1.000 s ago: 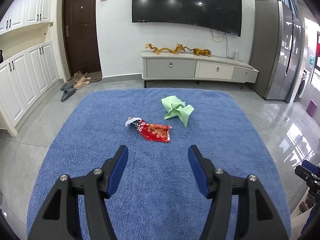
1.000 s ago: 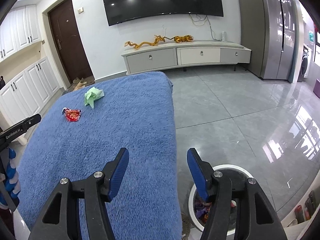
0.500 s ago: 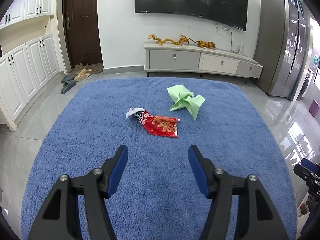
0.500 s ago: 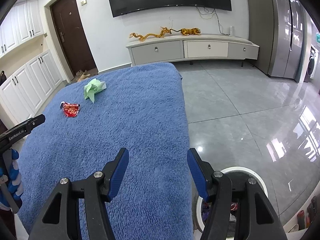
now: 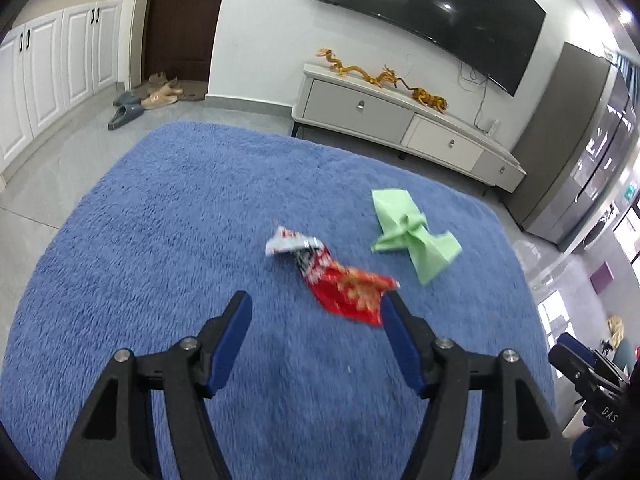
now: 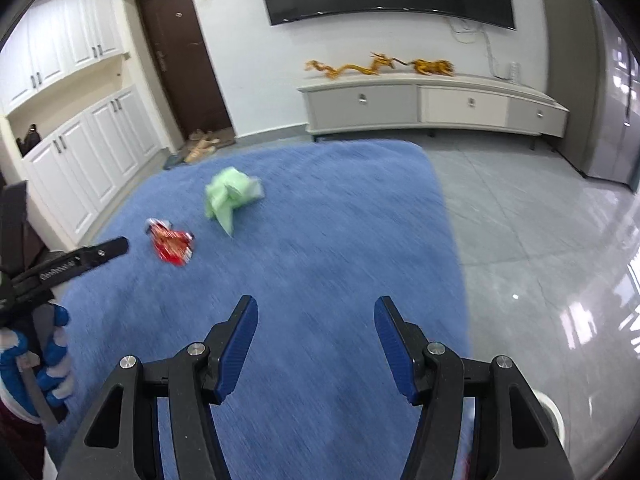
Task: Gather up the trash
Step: 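Return both tools to the red chip bag and green paper on the rug, then grasp the green paper with the right tool while the left grasps the red chip bag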
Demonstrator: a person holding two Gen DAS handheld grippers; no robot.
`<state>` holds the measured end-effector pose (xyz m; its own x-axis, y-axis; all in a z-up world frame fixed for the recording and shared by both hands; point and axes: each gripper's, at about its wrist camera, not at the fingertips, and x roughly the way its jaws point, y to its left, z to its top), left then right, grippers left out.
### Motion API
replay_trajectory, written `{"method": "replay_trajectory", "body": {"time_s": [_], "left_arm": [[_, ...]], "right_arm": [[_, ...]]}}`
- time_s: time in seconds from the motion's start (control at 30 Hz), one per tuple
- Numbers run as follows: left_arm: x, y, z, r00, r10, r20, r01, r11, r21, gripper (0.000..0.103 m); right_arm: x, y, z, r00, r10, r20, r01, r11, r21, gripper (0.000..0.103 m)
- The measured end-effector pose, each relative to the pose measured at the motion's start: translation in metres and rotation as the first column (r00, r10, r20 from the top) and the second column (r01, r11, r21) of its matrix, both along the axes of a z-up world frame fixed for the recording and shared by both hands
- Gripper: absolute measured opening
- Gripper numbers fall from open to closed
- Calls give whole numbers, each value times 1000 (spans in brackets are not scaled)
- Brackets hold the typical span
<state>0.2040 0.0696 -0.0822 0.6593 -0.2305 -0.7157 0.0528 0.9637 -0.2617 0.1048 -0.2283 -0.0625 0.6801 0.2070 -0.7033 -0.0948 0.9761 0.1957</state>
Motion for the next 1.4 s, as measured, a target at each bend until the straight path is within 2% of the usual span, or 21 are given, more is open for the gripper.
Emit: {"method": "replay_trajectory", "body": {"time_s": [0.17,0.23,0.33,0.5,0.73,0.93,0.97,1.07,1.2,1.4], "left_arm": [[26,-4,-8,999,-7,-35,6,1000,-21,65],[34,-7,-12,999,-10,-50,9,1000,-27,65],[44,-12,-21,997,-7,-71,5,1000,-22,65],[54,-14,-33,996,-9,-84,7,1000,-25,65],[60,-14,-37,997,-10,-74,8,999,-31,65],[62,-16,-38,998,-13,-57,12,1000,-19,65],[62,-16,-38,998,-14,-54,13,1000,-19,65],[61,-17,-39,999,-15,-50,15,1000,-20,65],[61,-20,-40,999,-23,-49,23,1000,4,67],[64,-32,-40,998,-32,-54,35,998,55,72]], "right_arm": [[42,24,8,997,66,25,-68,996,58,62],[59,35,10,995,90,37,-92,994,66,66],[80,46,10,993,110,47,-114,990,83,67],[119,61,-1,992,126,26,-129,978,165,67],[153,87,-11,989,147,6,-147,978,151,67],[173,96,-29,990,133,-50,-126,983,130,67],[175,97,-32,989,133,-64,-124,984,129,66],[181,97,-41,987,126,-96,-111,983,144,55],[179,94,-41,989,117,-90,-104,985,137,45],[158,78,-38,995,85,-57,-73,979,192,43]]}}
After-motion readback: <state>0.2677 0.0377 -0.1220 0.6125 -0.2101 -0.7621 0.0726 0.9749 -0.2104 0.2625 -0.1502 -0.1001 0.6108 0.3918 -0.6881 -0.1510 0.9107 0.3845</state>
